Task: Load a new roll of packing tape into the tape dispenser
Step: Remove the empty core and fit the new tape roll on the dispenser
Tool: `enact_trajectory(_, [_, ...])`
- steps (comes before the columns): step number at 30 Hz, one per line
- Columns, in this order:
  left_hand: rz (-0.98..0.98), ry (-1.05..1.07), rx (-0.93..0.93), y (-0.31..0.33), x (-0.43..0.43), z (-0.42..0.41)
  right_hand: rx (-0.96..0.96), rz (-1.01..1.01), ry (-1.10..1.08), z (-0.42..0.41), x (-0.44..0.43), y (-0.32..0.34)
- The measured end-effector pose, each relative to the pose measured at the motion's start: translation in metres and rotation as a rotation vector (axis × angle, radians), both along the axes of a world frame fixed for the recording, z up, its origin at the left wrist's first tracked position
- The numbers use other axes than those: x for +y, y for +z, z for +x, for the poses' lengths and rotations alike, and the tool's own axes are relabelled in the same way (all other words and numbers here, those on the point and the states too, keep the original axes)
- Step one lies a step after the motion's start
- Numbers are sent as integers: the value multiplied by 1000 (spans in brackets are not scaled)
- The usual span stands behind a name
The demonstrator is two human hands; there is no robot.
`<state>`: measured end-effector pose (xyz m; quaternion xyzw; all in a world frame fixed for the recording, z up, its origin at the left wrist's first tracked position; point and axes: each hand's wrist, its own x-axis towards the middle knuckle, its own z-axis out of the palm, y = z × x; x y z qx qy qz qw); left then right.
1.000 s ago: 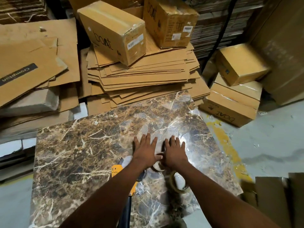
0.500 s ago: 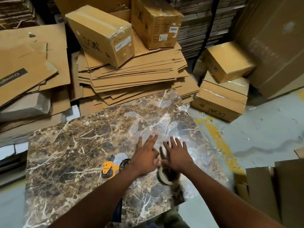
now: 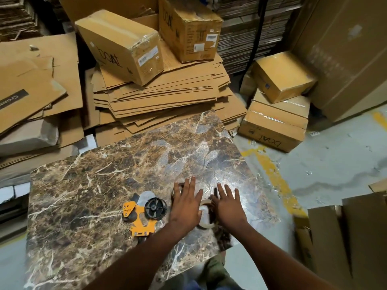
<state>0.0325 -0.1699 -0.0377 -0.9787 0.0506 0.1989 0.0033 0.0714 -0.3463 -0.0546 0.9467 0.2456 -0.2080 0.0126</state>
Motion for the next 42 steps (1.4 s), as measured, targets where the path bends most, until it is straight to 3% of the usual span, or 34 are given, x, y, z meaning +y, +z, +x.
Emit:
enact_trajectory(11, [-76, 209, -35, 12, 42, -2, -36, 63, -11, 5, 20, 14])
enact_trajectory(26, [-33, 520, -47, 67, 172, -23, -64, 183, 175, 25, 144, 66])
enact_trajectory(42, [-6, 565, 24, 42, 195, -34, -5, 95, 189, 22, 182, 40])
